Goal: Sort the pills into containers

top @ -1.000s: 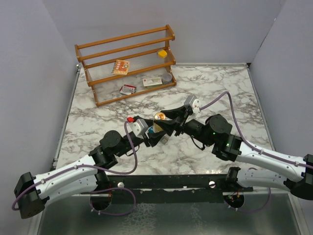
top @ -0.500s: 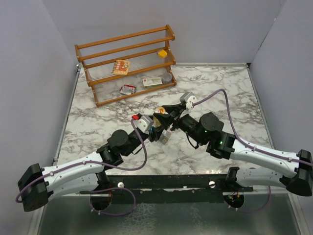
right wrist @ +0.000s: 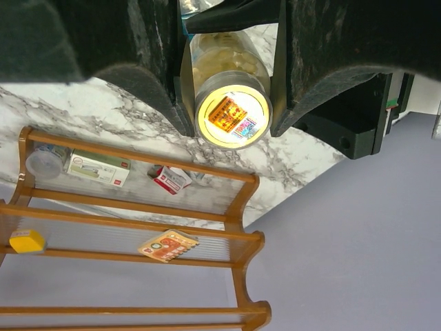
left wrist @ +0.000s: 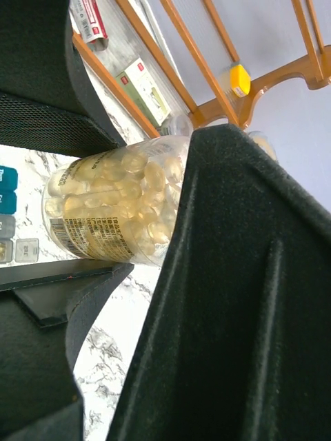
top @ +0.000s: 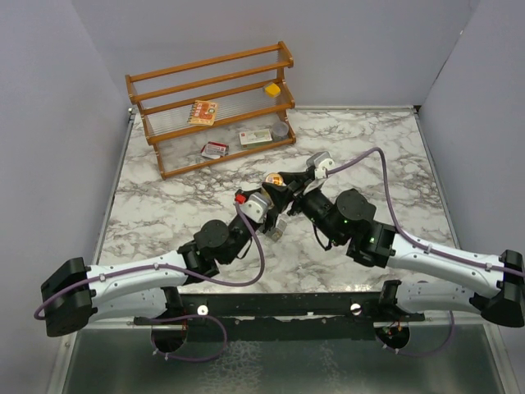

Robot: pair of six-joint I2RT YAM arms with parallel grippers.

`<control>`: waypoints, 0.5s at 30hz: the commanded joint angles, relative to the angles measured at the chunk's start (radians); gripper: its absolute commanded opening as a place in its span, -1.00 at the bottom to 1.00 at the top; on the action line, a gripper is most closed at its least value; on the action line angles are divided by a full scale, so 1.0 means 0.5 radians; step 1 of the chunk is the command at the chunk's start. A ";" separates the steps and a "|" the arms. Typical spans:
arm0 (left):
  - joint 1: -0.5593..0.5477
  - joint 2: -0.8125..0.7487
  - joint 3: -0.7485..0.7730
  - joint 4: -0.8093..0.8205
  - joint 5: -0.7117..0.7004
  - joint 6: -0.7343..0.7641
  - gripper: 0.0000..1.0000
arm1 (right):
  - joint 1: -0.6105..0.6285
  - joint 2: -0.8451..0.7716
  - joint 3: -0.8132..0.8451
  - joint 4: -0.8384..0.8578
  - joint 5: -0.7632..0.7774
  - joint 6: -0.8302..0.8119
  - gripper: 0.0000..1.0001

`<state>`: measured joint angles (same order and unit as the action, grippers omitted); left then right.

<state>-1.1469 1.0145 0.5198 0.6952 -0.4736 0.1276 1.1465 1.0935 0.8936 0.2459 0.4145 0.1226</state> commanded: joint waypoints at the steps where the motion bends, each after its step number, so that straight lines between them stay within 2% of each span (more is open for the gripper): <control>1: -0.034 -0.122 0.078 0.488 0.063 0.046 -1.00 | 0.035 -0.036 -0.066 -0.385 -0.087 0.030 -0.01; 6: -0.033 -0.139 0.034 0.468 0.081 -0.010 -1.00 | 0.035 -0.095 -0.067 -0.361 -0.115 0.001 0.45; 15: -0.034 -0.158 -0.002 0.384 0.042 -0.036 -1.00 | 0.034 -0.274 -0.052 -0.434 -0.231 -0.003 0.51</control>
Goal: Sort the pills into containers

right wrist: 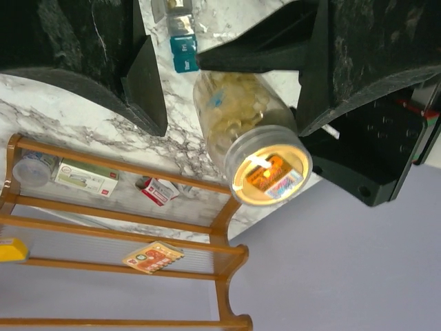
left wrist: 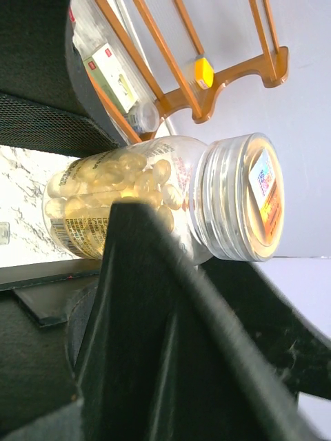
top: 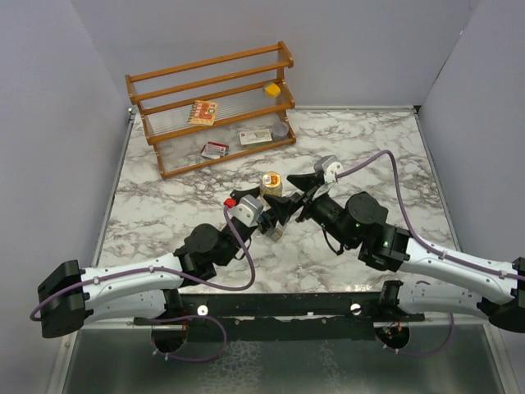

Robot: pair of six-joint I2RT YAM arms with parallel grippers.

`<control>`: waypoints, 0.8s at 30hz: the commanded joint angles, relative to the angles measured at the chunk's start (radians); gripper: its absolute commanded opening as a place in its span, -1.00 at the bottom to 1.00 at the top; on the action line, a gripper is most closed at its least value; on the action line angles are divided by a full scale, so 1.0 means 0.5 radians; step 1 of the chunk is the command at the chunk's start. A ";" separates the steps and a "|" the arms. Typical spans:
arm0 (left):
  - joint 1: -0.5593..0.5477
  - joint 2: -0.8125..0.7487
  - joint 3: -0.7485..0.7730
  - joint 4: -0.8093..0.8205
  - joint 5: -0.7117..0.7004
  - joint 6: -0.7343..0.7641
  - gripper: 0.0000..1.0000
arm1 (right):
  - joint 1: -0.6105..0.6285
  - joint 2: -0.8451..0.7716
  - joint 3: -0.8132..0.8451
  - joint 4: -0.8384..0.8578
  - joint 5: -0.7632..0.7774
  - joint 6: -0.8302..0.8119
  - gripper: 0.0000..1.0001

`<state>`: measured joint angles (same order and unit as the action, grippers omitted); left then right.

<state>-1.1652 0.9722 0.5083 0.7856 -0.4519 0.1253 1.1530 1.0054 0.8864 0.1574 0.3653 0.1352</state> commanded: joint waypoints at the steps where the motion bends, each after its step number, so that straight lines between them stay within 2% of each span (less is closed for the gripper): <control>1: 0.002 -0.077 0.024 0.182 -0.001 -0.031 -1.00 | 0.020 -0.130 -0.027 -0.294 -0.156 -0.028 0.51; 8: 0.003 -0.178 0.012 0.008 0.048 -0.064 -1.00 | 0.023 -0.444 0.066 -0.568 -0.410 -0.037 0.50; 11: 0.003 -0.245 0.018 -0.141 0.216 -0.130 -1.00 | 0.022 -0.569 0.098 -0.628 -0.537 -0.053 0.35; 15: 0.003 -0.352 0.063 -0.428 0.653 -0.241 -1.00 | 0.022 -0.685 0.101 -0.613 -0.794 -0.096 0.29; 19: 0.003 -0.444 0.132 -0.702 1.250 -0.350 -1.00 | 0.022 -0.737 0.115 -0.595 -1.073 -0.118 0.30; 24: 0.002 -0.542 0.134 -0.743 1.810 -0.505 -1.00 | 0.020 -0.793 0.092 -0.531 -1.251 -0.075 0.37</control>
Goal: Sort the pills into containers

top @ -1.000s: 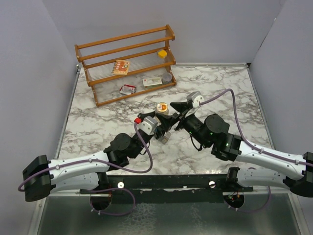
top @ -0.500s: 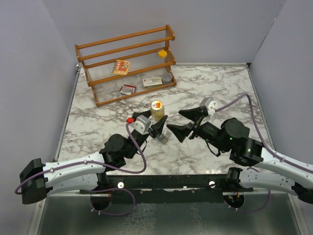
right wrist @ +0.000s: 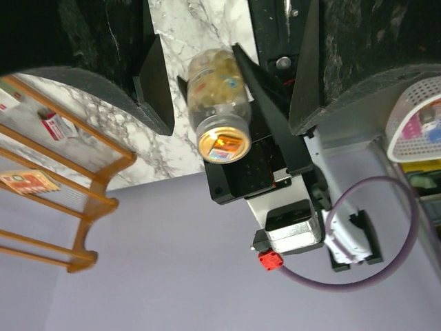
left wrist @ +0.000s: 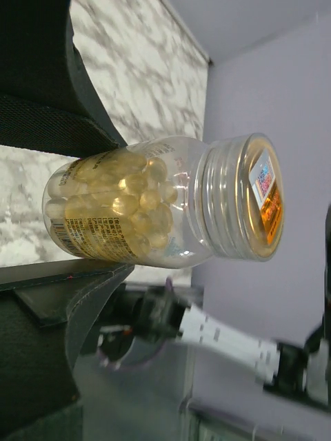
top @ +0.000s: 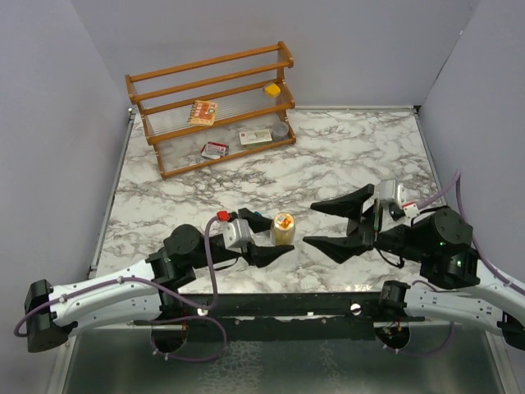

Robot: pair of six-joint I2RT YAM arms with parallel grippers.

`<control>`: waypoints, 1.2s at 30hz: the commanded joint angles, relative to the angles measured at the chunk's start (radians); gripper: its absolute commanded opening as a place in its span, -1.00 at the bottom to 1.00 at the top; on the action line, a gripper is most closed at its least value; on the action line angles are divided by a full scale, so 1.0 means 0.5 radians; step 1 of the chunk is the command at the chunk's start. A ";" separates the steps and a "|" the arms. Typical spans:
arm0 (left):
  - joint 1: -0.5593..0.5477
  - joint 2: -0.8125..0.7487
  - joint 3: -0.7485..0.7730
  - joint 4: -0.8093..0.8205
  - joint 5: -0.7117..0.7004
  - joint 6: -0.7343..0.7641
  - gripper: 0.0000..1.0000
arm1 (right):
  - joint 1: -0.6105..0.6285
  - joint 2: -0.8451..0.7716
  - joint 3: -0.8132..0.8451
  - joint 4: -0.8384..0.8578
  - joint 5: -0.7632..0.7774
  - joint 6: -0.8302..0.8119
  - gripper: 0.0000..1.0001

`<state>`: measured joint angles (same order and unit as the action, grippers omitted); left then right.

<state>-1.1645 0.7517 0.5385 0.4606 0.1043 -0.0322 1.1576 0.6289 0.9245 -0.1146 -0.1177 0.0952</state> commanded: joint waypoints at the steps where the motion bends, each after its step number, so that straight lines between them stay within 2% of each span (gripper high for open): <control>1: 0.000 -0.113 0.081 -0.093 0.791 -0.211 -1.00 | 0.011 -0.047 0.004 0.029 -0.332 0.015 0.37; 5: 0.001 -0.121 0.109 -0.009 1.095 -0.335 -1.00 | 0.013 -0.045 -0.037 0.099 -0.519 0.031 0.38; 9: 0.001 -0.085 0.110 0.113 1.224 -0.462 -1.00 | 0.013 -0.004 -0.066 0.174 -0.676 0.043 0.38; 21: 0.000 0.094 0.075 0.336 1.292 -0.586 -1.00 | 0.013 0.202 -0.118 0.457 -0.975 0.146 0.38; 36: -0.002 0.074 0.046 0.357 1.206 -0.571 -1.00 | 0.012 0.249 -0.169 0.592 -1.039 0.211 0.27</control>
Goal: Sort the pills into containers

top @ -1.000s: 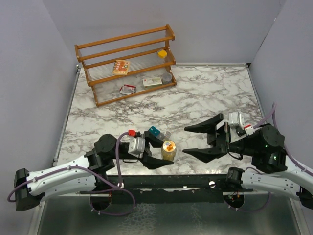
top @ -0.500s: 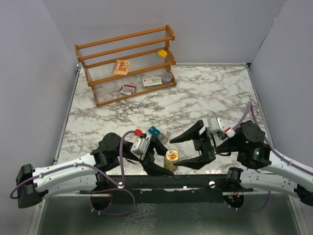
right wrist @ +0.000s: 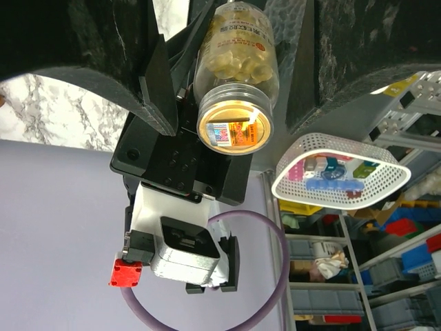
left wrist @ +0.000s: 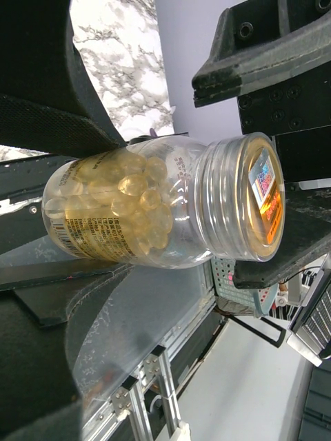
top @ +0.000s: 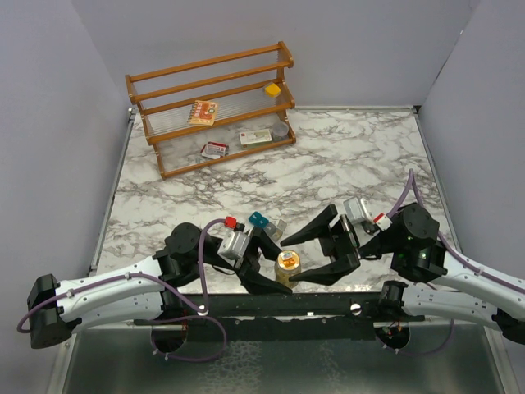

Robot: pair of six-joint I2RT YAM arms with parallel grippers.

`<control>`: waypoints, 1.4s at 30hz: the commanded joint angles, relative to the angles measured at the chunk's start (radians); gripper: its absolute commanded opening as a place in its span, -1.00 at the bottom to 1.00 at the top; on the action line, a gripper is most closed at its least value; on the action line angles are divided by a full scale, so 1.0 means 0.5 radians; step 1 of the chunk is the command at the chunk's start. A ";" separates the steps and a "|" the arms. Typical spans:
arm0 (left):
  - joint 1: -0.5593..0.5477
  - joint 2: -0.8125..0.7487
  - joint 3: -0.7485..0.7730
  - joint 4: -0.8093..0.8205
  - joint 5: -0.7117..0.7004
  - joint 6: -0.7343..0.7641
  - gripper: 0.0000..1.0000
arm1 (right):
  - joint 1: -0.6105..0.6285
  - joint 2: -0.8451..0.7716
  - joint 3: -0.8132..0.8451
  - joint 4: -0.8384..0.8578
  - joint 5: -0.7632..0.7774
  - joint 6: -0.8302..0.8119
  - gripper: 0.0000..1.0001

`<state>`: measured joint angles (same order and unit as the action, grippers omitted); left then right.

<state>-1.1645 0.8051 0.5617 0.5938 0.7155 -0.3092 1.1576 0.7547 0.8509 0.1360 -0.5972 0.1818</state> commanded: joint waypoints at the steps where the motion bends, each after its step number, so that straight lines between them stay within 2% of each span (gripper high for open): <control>1: -0.002 -0.033 -0.003 0.091 -0.023 -0.014 -1.00 | 0.012 -0.005 -0.025 0.096 -0.084 0.041 0.27; 5: -0.001 -0.027 -0.010 0.092 -0.065 -0.005 -1.00 | 0.013 -0.004 -0.023 0.100 -0.093 0.050 0.24; 12: -0.001 -0.009 -0.013 0.091 -0.112 0.001 -1.00 | 0.013 0.011 -0.025 0.088 -0.086 0.045 0.02; 22: -0.002 -0.019 -0.032 0.054 -0.279 0.039 -1.00 | 0.013 0.026 0.003 -0.003 -0.031 0.007 -0.60; 31: -0.003 -0.195 -0.037 -0.203 -0.789 0.224 -1.00 | 0.012 -0.002 0.043 -0.241 0.174 -0.071 -0.95; 42: -0.002 -0.323 -0.033 -0.206 -1.490 0.398 -1.00 | 0.012 0.090 -0.013 -0.295 0.599 -0.163 -0.97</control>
<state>-1.1809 0.6739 0.5213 0.4099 0.2680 -0.1600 1.1503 0.7807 0.8577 0.0769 -0.3428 0.1059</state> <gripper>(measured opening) 0.538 0.397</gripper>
